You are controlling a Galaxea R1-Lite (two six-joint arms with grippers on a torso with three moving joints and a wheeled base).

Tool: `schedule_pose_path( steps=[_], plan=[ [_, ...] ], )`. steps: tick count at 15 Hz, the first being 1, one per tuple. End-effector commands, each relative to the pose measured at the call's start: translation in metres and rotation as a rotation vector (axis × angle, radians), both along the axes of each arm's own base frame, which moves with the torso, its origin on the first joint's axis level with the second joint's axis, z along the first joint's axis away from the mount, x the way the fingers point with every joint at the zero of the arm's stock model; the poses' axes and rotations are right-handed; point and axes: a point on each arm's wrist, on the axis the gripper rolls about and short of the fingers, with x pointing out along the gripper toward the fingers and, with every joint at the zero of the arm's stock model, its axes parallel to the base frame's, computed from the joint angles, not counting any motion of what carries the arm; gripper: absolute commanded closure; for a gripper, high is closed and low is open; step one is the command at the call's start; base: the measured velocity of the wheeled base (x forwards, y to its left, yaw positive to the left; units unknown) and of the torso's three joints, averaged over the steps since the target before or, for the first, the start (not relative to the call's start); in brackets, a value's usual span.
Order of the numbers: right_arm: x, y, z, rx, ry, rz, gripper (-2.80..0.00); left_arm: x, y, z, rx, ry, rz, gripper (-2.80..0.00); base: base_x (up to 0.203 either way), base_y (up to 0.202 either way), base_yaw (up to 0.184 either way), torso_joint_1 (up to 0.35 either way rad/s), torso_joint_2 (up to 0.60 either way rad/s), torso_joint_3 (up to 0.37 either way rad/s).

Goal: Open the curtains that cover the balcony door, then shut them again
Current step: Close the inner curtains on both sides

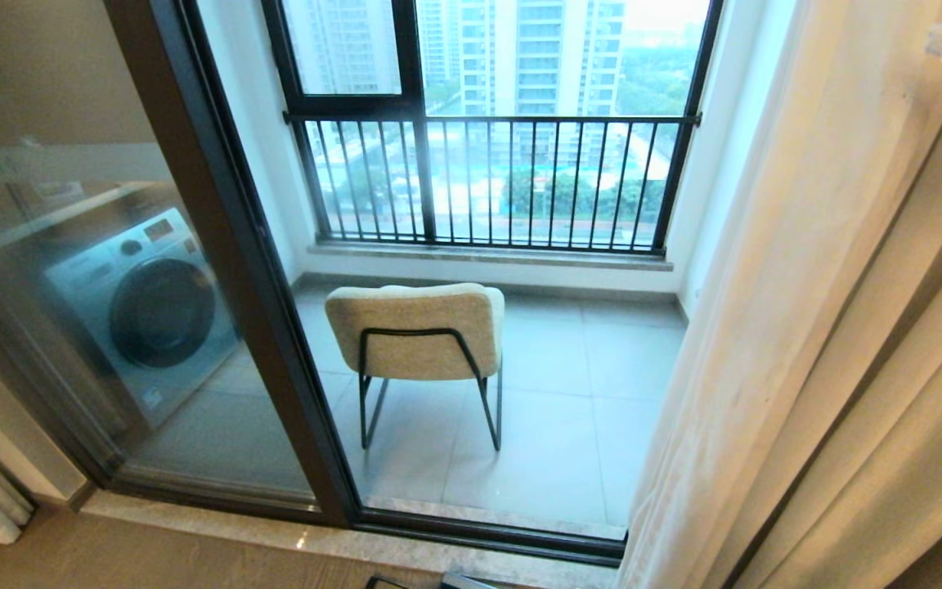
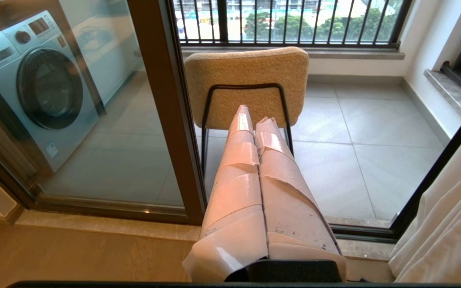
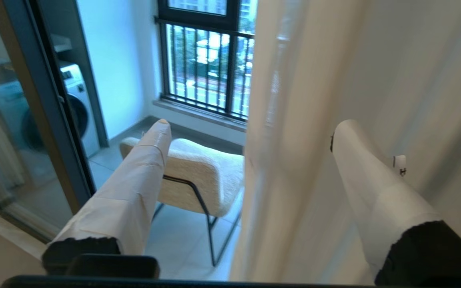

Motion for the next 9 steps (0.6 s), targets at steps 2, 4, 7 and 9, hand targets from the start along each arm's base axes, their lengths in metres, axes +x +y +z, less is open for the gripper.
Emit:
schedule_pose_path(
  steps=[2,4,7,9],
  plan=[
    [0.039,0.009,-0.01,-0.006,0.047,0.01,-2.8,0.0,0.0,0.0,0.0,-0.001,0.0,0.0,0.0,0.0,0.0,0.0,0.0,0.0],
    [0.055,0.011,-0.013,-0.009,0.064,0.01,-2.8,0.0,0.0,0.0,0.0,-0.001,0.0,0.0,0.0,0.0,0.0,0.0,0.0,0.0],
    [0.089,0.017,-0.017,-0.011,0.068,0.004,-2.8,0.0,0.0,0.0,0.0,-0.001,0.0,0.0,0.0,0.0,0.0,0.0,0.0,0.0],
    [0.114,0.02,-0.019,-0.011,0.059,-0.005,-2.8,0.0,0.0,0.0,0.0,-0.001,0.0,0.0,0.0,0.0,0.0,0.0,0.0,0.0]
  ],
)
